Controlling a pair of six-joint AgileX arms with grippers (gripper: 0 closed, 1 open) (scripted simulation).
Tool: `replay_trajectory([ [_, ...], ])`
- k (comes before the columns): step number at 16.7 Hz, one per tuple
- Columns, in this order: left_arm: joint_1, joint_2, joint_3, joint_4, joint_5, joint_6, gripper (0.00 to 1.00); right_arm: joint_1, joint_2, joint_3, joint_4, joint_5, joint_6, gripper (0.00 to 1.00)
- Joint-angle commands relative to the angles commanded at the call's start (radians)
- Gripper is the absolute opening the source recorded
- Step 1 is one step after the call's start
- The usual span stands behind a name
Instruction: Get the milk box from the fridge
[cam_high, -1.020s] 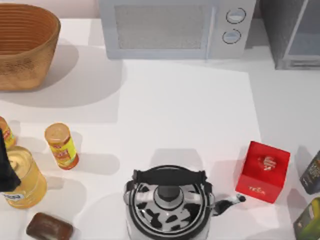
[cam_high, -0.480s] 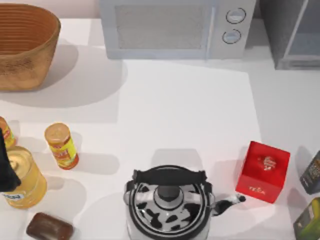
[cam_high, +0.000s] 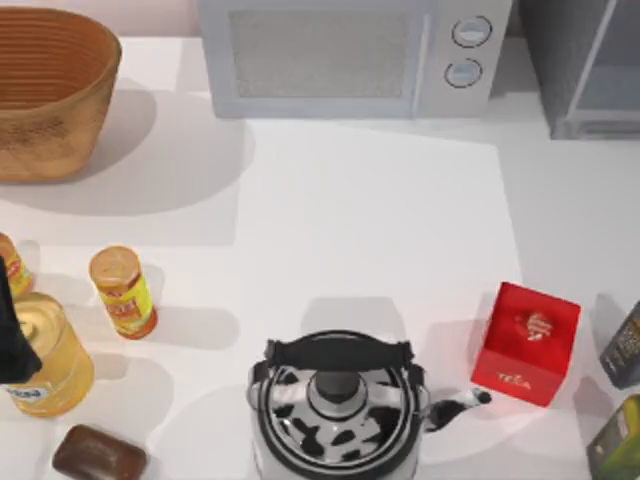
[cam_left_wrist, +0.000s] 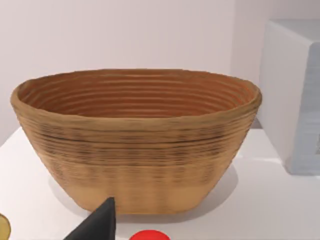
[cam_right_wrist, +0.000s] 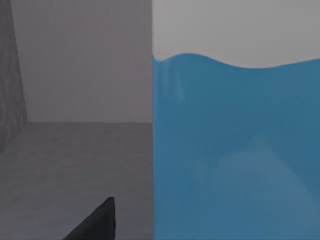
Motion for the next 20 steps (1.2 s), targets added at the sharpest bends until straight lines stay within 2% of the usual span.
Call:
replay_trajectory([
  [11,0.0,0.0,0.0,0.0,0.0,0.0,1.0,0.045,0.138,0.265,-0.131,0.045,-0.002,1.0],
  [16,0.0,0.0,0.0,0.0,0.0,0.0,1.0,0.047,0.143,0.275,-0.137,0.047,-0.002,1.0],
  [20,0.0,0.0,0.0,0.0,0.0,0.0,1.0,0.047,0.143,0.275,-0.137,0.047,-0.002,0.7],
])
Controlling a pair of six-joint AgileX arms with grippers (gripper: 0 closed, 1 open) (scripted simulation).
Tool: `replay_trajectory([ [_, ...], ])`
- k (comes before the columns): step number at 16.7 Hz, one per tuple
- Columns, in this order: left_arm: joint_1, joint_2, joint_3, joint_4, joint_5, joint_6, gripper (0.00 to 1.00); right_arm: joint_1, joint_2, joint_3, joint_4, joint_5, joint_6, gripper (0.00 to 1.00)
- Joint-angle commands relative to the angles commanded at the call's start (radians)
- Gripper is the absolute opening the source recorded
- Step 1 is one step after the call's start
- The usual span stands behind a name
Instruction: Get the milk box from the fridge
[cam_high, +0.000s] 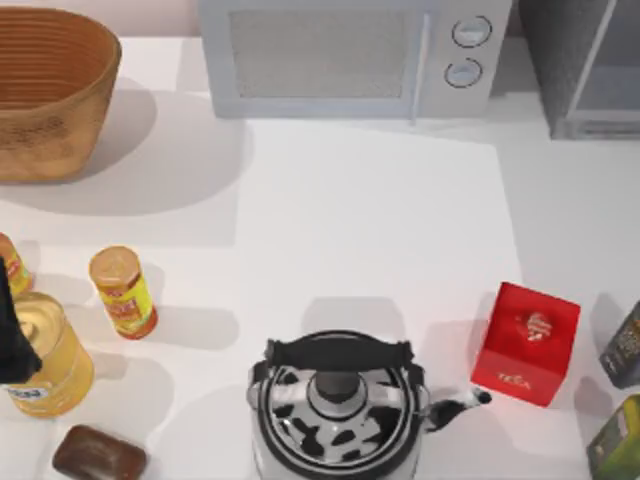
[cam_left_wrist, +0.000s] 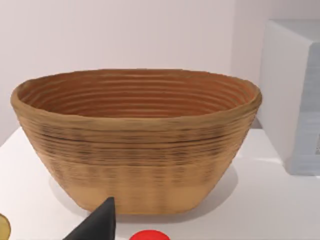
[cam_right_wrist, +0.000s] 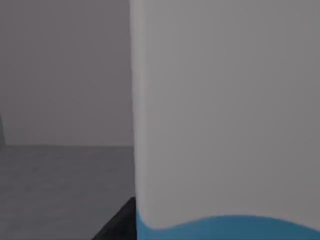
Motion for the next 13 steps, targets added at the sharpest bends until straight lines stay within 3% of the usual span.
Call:
replay_trajectory([
  [9,0.0,0.0,0.0,0.0,0.0,0.0,1.0,0.0,0.0,0.0,0.0,0.0,0.0,0.02],
  [13,0.0,0.0,0.0,0.0,0.0,0.0,1.0,0.0,0.0,0.0,0.0,0.0,0.0,0.0],
])
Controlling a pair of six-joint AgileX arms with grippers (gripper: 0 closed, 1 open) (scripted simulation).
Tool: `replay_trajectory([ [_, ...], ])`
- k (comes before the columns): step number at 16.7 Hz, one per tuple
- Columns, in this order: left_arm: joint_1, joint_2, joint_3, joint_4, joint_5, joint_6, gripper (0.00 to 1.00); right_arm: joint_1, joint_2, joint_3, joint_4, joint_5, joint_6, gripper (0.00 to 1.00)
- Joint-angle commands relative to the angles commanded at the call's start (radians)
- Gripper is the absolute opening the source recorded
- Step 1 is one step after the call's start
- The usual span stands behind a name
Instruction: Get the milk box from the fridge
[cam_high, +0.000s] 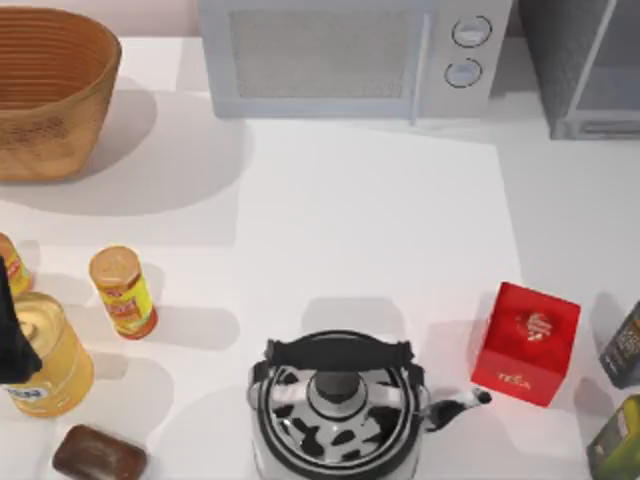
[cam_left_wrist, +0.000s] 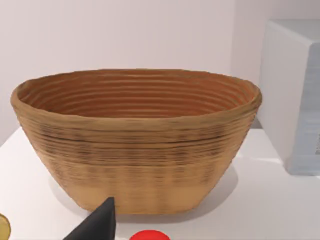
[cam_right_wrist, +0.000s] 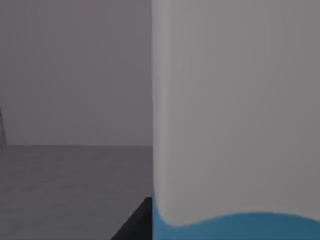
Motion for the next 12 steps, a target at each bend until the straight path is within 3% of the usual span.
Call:
replay_trajectory([
  [6,0.0,0.0,0.0,0.0,0.0,0.0,1.0,-0.003,-0.006,0.0,-0.004,0.0,0.001,0.0],
  [12,0.0,0.0,0.0,0.0,0.0,0.0,1.0,-0.003,-0.127,0.029,-0.156,-0.002,0.003,0.0],
])
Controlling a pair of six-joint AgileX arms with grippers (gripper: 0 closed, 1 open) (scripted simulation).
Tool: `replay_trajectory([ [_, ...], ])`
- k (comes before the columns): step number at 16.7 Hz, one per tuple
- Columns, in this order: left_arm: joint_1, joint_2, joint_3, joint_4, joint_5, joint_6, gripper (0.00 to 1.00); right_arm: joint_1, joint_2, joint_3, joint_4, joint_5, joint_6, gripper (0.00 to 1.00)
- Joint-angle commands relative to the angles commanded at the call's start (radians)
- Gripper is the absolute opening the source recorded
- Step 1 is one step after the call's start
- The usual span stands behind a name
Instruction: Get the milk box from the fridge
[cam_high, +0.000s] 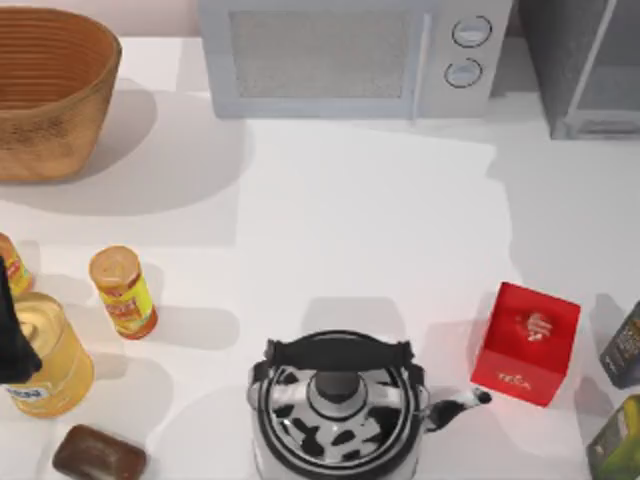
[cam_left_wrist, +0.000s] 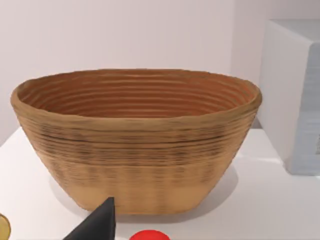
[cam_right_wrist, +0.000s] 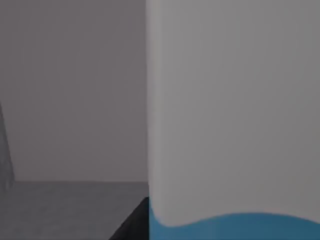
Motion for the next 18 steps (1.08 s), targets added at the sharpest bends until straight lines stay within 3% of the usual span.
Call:
replay_trajectory([
  [7,0.0,0.0,0.0,0.0,0.0,0.0,1.0,-0.008,-0.036,-0.041,0.011,-0.009,0.002,0.0],
  [14,0.0,0.0,0.0,0.0,0.0,0.0,1.0,-0.068,-0.241,-0.385,0.127,-0.072,0.003,0.0],
  [18,0.0,0.0,0.0,0.0,0.0,0.0,1.0,-0.081,-0.282,-0.436,0.154,-0.085,0.004,0.0],
])
